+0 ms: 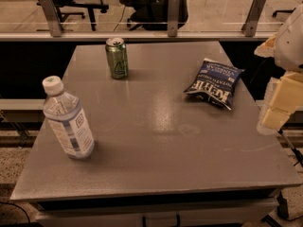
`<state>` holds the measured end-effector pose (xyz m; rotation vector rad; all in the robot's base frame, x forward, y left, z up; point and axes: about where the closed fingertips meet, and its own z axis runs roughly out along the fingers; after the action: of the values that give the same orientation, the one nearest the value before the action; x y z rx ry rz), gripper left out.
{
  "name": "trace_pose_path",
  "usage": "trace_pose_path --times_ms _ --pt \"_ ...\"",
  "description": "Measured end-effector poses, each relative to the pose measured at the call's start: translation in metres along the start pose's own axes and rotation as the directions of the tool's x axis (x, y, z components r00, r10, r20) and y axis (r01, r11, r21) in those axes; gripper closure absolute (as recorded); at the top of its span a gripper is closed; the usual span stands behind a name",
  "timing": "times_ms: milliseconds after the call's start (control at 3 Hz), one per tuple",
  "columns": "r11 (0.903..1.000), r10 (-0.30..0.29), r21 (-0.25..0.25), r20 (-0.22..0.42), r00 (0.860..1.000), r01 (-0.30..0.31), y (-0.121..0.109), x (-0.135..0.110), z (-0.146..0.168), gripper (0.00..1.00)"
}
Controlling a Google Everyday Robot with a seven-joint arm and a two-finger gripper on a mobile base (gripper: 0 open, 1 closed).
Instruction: Knock blue plastic bottle over
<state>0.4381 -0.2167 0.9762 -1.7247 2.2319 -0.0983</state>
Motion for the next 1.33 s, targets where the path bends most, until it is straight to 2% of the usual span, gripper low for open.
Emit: trace_pose_path --times_ms 333,667,1000,1333 --pt "1.0 0.0 0.0 0.0 1.0 0.0 0.0 0.0 0.0 0.0" --pt "1.0 -0.008 -0.005 0.064 0.998 0.008 -0.004 -0.02 0.002 0.0" --pt "0.9985 -0.041 -0.028 0.178 0.983 0.046 -0.006 -0.06 0.01 0.0" --pt "0.9942 -0.075 -0.054 0.264 0.962 0.093 -0.002 -0.098 0.019 0.0"
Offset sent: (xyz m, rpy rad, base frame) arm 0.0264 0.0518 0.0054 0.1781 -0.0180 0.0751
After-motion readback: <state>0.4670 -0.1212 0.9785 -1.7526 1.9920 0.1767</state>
